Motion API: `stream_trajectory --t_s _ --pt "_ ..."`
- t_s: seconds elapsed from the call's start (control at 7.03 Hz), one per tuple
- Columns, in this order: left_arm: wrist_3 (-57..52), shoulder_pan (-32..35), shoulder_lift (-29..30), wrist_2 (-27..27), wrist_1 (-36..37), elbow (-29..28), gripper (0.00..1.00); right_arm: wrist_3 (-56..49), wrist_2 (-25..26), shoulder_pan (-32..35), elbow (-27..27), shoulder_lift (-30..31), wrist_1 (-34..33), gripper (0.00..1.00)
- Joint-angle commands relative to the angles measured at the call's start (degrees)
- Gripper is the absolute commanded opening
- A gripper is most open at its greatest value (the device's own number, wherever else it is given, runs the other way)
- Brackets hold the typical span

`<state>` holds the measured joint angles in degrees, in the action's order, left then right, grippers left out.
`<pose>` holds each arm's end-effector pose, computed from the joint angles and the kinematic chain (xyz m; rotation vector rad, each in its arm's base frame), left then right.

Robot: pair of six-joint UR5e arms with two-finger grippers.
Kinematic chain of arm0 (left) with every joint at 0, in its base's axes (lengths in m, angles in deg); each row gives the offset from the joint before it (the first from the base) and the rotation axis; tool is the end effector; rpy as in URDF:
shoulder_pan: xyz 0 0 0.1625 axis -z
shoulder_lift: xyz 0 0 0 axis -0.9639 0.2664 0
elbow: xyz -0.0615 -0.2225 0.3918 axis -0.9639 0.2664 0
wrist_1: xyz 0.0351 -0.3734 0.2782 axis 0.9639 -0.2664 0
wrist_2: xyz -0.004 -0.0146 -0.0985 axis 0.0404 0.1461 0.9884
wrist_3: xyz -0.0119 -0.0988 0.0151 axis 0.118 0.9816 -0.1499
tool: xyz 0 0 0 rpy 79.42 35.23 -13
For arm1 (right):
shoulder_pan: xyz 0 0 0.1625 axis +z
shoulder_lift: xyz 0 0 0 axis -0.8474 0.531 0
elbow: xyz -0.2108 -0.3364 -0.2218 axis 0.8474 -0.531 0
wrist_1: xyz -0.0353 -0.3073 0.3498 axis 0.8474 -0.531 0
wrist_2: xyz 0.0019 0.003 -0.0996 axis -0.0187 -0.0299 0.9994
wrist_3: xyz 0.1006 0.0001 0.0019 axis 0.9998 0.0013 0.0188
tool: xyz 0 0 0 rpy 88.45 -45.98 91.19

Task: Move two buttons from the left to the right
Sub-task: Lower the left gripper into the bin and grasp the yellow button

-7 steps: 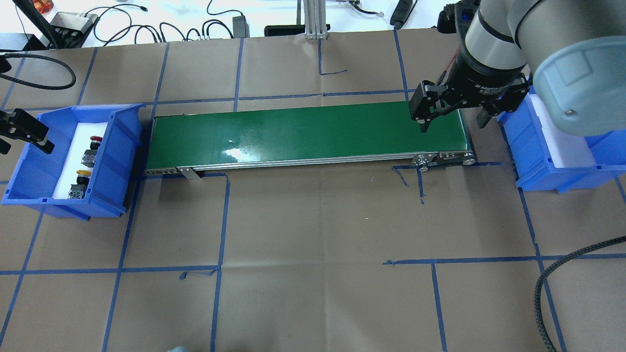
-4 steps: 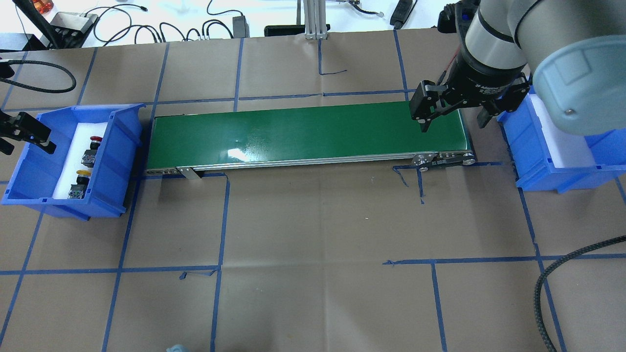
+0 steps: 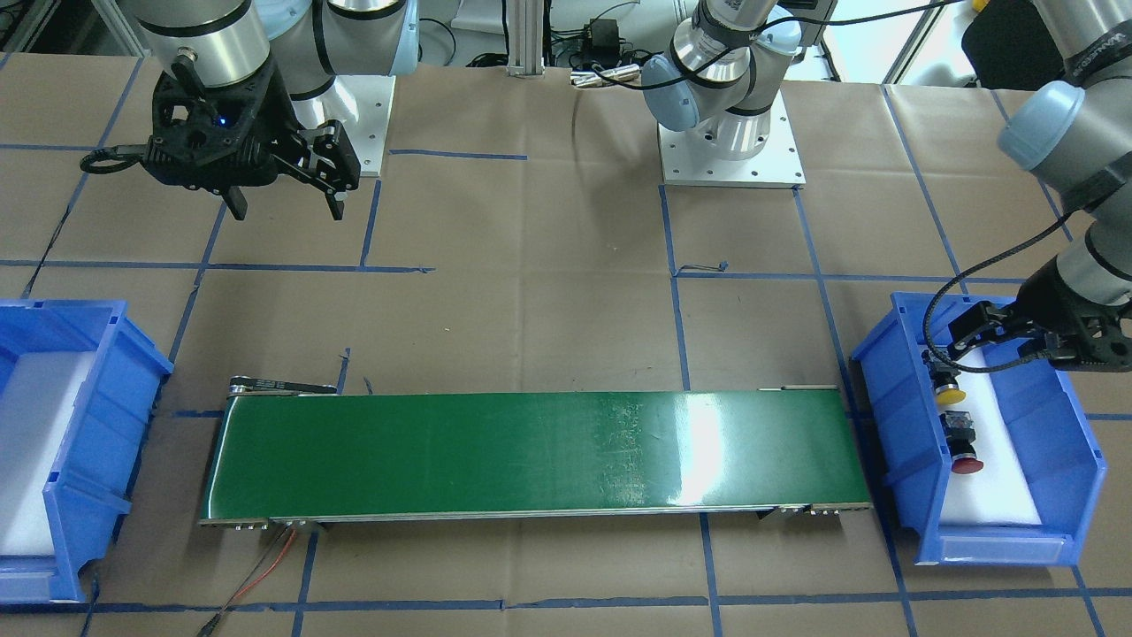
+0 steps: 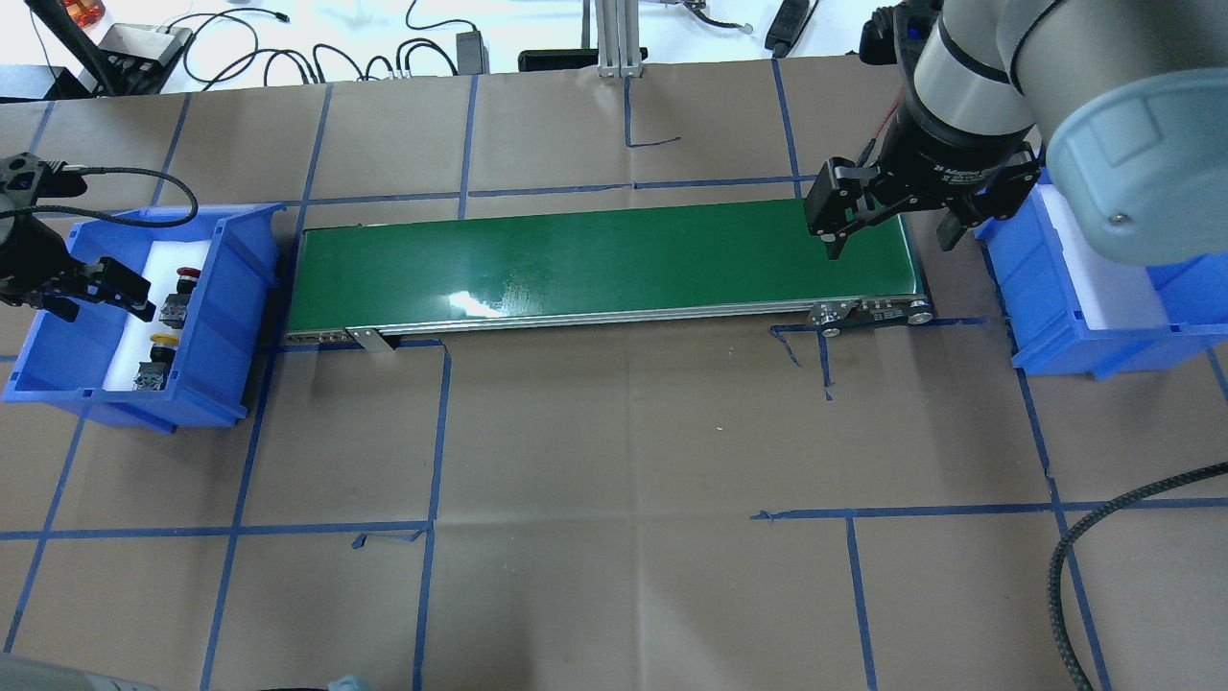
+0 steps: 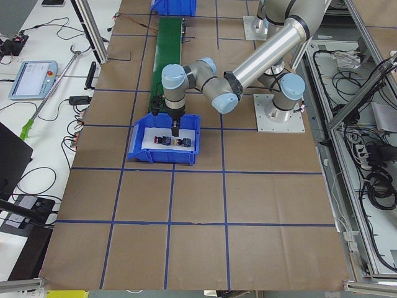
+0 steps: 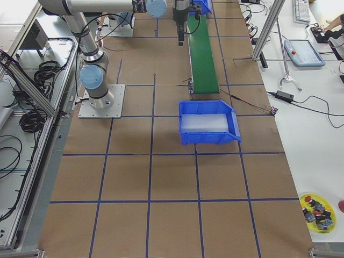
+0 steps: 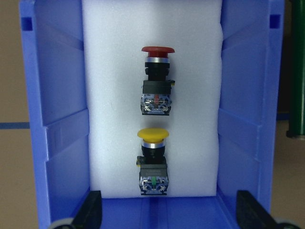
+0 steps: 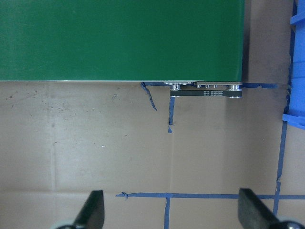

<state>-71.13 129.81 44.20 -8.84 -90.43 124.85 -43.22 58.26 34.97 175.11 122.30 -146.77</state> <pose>0.2371 -0.5748 0.3003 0.0541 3.1177 -0.0342 0.1590 -0.5184 0.5084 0.0501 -3.1345 0.0534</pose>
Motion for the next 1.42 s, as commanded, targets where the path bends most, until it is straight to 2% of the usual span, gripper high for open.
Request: stream_trajectory --t_s 0.0,0.14,1.0,1.14,1.28 --pt "-0.1 -1.2 2.1 0.2 8.1 4.8 1.0 0.0 -0.2 0.1 0.2 -0.5 0.0 1.0" --pt "-0.1 -1.7 2.7 1.5 9.1 5.4 1.0 0.0 -0.2 0.1 0.1 -1.0 0.0 1.0" --pt "0.0 -1.7 7.4 0.8 11.8 5.4 1.0 0.0 -0.1 0.1 0.2 -1.0 0.2 1.0" --pt "0.3 -1.7 7.4 0.8 11.8 5.4 0.95 0.0 -0.1 0.1 0.1 -1.0 0.2 1.0" --pt "0.3 -1.7 7.5 0.8 11.8 5.3 0.76 0.0 -0.1 0.0 0.1 -1.0 0.2 1.0"
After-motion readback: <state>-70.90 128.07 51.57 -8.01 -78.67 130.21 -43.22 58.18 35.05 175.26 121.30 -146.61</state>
